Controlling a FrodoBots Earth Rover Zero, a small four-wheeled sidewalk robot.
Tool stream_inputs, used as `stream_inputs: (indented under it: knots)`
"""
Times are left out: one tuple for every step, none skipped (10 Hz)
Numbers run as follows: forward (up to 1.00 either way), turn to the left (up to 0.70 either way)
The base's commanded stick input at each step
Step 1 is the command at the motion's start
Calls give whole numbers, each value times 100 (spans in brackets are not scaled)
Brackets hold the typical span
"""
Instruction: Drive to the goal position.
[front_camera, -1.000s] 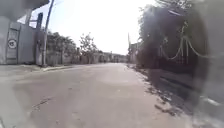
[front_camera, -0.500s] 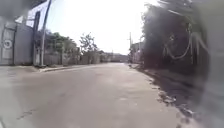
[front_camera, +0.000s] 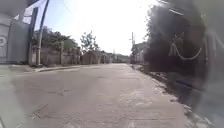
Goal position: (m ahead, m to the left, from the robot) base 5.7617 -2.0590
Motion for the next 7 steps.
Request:
stream_inputs:
  knots:
    - [0, 0]
    - [6, 0]
    - [12, 0]
    - [19, 0]
    - [25, 0]
    - [32, 0]
    - [38, 0]
